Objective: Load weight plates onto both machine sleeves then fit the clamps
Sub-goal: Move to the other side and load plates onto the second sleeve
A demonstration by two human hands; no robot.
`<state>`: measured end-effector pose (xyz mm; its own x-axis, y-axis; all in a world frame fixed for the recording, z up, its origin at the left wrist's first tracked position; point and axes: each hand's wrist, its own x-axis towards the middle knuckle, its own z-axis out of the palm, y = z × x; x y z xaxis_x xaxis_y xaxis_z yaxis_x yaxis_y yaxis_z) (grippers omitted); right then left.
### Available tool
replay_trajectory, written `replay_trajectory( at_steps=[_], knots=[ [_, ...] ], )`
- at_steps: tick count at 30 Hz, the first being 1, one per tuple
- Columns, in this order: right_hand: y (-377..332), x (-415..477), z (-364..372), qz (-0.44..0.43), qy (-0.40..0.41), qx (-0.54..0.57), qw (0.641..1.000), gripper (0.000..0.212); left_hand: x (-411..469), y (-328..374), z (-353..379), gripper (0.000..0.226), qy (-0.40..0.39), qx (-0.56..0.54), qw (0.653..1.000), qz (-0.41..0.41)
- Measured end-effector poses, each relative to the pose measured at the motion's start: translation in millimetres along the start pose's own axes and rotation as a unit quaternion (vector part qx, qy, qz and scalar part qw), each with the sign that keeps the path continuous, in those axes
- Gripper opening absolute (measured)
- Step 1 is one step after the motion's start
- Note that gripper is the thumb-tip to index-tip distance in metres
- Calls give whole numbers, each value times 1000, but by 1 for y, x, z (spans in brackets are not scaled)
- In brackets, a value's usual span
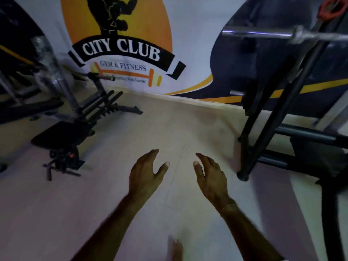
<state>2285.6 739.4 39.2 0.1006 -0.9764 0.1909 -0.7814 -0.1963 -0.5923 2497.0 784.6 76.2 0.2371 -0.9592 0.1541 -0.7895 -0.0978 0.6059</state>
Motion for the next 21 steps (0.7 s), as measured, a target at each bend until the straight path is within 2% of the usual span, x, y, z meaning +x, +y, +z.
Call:
replay_trajectory(
  at_steps=[4,7,10,14,21],
  knots=[
    [-10,121,42,2,10,9,1000,48,127,-26,8,68,-5,-2,1000,15],
    [-23,207,70,-1,8,19,1000,55,215,-40,6,67,-9,-9,1000,16],
    [-36,282,88,-4,8,5,1000,50,293,-49,1,67,-1,-6,1000,23],
    [-50,392,114,4,27,6,1000,58,419,-65,5,67,-1,-26,999,37],
    [-46,565,172,68,89,-18,994,53,636,-98,41,67,-51,-47,992,101]
  ],
)
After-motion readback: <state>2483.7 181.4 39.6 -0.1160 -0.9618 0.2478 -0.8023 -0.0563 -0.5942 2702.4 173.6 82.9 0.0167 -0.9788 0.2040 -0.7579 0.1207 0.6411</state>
